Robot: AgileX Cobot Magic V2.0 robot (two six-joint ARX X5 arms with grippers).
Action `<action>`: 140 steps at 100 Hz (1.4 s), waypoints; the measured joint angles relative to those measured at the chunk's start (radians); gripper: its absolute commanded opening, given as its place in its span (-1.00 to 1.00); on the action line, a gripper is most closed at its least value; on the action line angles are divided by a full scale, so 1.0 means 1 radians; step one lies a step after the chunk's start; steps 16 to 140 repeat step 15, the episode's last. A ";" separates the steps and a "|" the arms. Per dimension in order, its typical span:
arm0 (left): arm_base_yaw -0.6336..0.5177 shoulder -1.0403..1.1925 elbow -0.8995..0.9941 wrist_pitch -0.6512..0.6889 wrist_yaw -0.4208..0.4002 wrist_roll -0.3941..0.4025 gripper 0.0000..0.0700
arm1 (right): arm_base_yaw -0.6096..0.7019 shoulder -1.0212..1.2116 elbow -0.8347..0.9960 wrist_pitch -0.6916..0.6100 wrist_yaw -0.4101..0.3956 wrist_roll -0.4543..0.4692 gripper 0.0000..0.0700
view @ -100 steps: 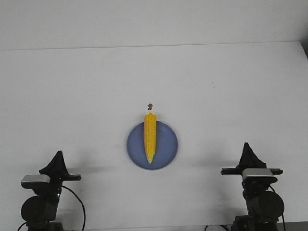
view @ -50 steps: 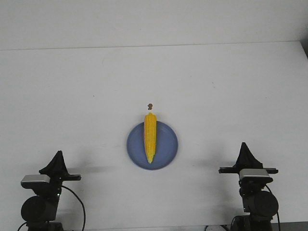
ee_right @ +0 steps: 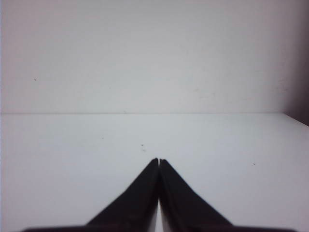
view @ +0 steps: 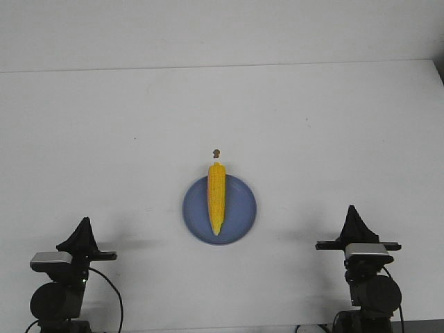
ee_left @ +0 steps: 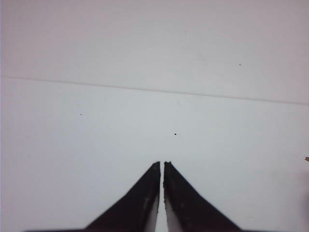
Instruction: Place corn on plate with both arms
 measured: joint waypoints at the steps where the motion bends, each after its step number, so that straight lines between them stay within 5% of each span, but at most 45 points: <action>1: 0.000 0.000 0.000 0.000 0.000 0.000 -0.96 | 0.000 0.000 0.000 0.000 0.000 0.000 -1.00; 140: 0.000 0.000 0.000 0.000 0.000 0.000 -0.96 | 0.000 0.000 0.000 0.000 0.000 0.001 -1.00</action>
